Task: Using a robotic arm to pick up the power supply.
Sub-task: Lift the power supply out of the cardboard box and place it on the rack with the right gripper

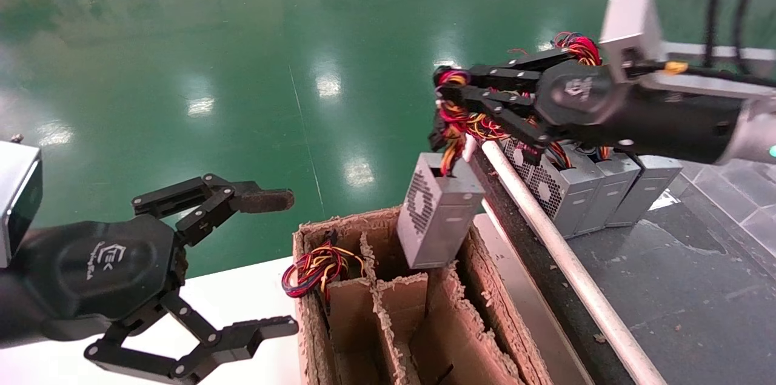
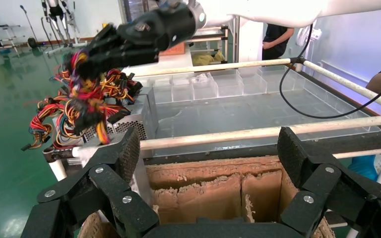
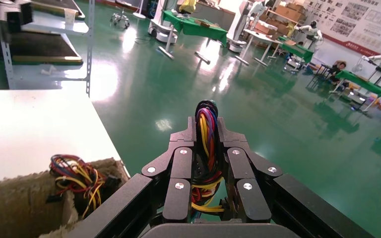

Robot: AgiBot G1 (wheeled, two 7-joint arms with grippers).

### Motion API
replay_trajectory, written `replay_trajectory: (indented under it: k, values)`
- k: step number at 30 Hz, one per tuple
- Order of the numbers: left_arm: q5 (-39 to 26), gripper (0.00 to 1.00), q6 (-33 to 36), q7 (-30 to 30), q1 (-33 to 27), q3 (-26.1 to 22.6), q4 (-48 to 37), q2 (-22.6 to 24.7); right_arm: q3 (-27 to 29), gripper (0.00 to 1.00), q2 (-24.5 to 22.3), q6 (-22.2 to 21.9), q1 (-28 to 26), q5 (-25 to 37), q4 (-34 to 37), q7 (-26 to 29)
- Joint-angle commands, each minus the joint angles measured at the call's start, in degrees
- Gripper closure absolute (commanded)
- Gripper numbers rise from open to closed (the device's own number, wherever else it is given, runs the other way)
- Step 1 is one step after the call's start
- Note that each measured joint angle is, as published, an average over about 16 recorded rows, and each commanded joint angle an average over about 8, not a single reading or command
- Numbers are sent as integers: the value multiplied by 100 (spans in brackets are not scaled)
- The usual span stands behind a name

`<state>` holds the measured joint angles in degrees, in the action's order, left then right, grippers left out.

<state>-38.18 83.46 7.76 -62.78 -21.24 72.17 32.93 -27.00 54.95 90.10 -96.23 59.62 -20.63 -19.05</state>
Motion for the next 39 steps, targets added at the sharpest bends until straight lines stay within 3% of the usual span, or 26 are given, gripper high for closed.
replay_trajectory:
  k: [1,11,23,30,39]
  values:
    - [0,0,0,0,0,0,0,0,4,100,-187,-7,46,-80,-344,170]
    - [0,0,0,0,0,0,0,0,290,100,-1281,-631,732,-472,-2497,1272]
    - [1,0,0,0,0,-1,0,0,871,100,-3051,-2215,2128,-778,-5132,2569]
    - [1,0,0,-1,0,-1,0,0,1202,100,-3910,-2840,2946,-1048,-5613,2746]
    - [1,0,-1,-1,0,-1,0,-1,1471,100,-4457,-3345,3884,-1461,-5591,2436]
